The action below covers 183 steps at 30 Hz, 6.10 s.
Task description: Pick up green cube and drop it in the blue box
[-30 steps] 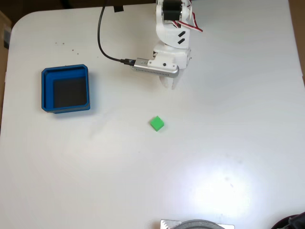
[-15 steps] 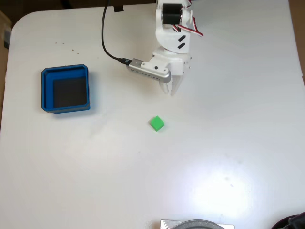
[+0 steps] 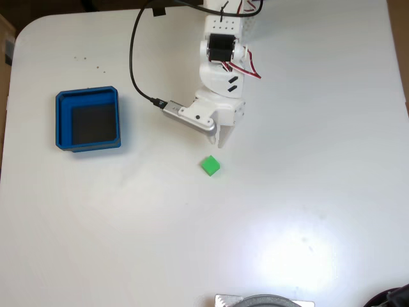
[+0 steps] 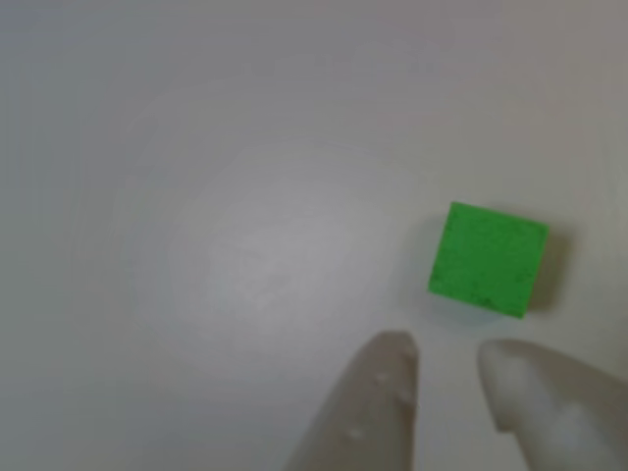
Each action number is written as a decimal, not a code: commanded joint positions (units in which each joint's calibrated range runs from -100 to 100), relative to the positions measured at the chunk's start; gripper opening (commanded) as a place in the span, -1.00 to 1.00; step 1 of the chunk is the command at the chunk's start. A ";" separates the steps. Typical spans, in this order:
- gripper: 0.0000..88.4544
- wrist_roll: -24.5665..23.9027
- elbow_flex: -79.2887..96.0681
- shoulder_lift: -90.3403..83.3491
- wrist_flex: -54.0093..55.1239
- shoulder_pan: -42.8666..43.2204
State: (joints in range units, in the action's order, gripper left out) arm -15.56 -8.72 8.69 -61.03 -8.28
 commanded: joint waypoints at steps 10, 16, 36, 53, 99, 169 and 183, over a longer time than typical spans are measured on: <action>-0.73 -0.15 -4.38 2.26 -0.08 -0.42; -0.60 -0.15 -4.38 3.85 1.79 -0.34; -0.27 -2.93 -4.38 7.20 5.79 -0.34; -0.29 -6.50 -4.11 12.13 12.15 0.19; -0.30 -3.22 -4.38 17.73 13.70 1.11; -0.96 -3.47 -4.02 21.33 20.95 -0.50; -0.97 -3.17 -3.66 17.15 20.71 -0.65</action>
State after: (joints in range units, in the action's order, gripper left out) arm -18.97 -8.81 31.66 -40.67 -8.21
